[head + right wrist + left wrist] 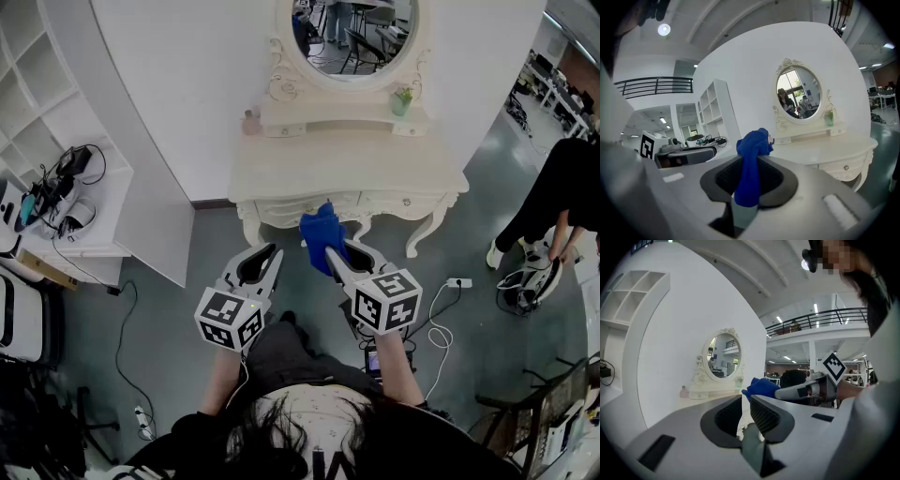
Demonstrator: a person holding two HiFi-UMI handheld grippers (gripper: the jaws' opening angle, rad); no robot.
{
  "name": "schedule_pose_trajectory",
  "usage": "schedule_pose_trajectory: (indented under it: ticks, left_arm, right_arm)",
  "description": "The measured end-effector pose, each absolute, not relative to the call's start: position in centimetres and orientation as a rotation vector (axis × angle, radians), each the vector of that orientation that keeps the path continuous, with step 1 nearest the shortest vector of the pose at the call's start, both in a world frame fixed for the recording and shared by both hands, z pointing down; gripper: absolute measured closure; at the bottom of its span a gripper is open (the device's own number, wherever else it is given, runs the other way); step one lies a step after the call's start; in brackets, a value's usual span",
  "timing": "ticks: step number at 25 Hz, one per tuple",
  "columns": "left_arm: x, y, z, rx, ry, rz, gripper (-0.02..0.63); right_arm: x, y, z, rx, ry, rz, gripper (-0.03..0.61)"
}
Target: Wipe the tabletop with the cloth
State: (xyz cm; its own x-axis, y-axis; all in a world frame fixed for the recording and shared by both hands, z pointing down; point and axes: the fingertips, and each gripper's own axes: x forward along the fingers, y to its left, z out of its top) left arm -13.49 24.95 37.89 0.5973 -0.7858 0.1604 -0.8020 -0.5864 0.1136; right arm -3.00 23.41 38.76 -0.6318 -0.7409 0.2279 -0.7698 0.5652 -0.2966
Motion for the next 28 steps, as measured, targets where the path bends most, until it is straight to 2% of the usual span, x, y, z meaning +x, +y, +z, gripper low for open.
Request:
schedule_pose_trajectory:
  ticks: [12,28]
  left_arm:
    - [-10.6,26.6,38.9,2.673,-1.282,0.21,0.58]
    - [-11.1,22.9,41.7,2.618,-1.273,0.309,0.58]
  right_arm:
    - [-0.6,24.6,39.9,1.326,-2.722,0.643,0.489]
    - [-0.1,20.3,43.0,1.336,-2.685,0.797,0.489]
